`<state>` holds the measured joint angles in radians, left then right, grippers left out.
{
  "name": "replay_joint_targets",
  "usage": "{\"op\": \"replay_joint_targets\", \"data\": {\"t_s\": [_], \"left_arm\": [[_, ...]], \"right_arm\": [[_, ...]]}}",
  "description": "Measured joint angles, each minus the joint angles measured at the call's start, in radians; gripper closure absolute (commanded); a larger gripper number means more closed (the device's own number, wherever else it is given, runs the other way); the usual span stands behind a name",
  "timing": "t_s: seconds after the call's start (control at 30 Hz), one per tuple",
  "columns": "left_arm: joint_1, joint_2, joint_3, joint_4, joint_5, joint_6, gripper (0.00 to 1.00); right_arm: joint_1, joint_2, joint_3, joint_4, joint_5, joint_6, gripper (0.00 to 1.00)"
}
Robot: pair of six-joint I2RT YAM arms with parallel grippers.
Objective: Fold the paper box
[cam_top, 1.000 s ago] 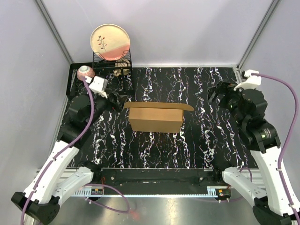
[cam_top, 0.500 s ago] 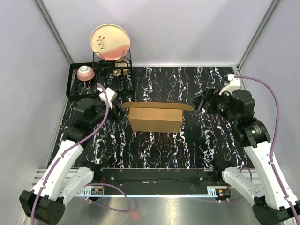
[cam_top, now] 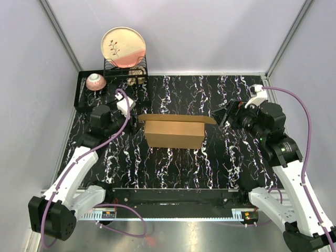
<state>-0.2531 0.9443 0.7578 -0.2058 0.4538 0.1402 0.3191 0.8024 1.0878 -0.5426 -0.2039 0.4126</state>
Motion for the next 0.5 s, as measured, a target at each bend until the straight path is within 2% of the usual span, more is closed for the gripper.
{"op": "replay_joint_targets", "data": {"t_s": [0.07, 0.1, 0.23, 0.5], "left_arm": [[0.0, 0.01, 0.0, 0.007, 0.003, -0.001, 0.47], [0.0, 0.013, 0.0, 0.015, 0.003, -0.001, 0.53], [0.0, 0.021, 0.003, 0.047, 0.006, -0.007, 0.64], [0.001, 0.033, 0.006, 0.082, 0.005, -0.019, 0.76]], "right_arm": [[0.0, 0.0, -0.003, 0.0, 0.0, 0.003, 0.0], [0.0, 0.0, -0.005, 0.0, 0.0, 0.003, 0.0], [0.0, 0.0, -0.01, 0.0, 0.001, 0.004, 0.0], [0.0, 0.001, -0.011, 0.0, 0.002, 0.003, 0.0]]}}
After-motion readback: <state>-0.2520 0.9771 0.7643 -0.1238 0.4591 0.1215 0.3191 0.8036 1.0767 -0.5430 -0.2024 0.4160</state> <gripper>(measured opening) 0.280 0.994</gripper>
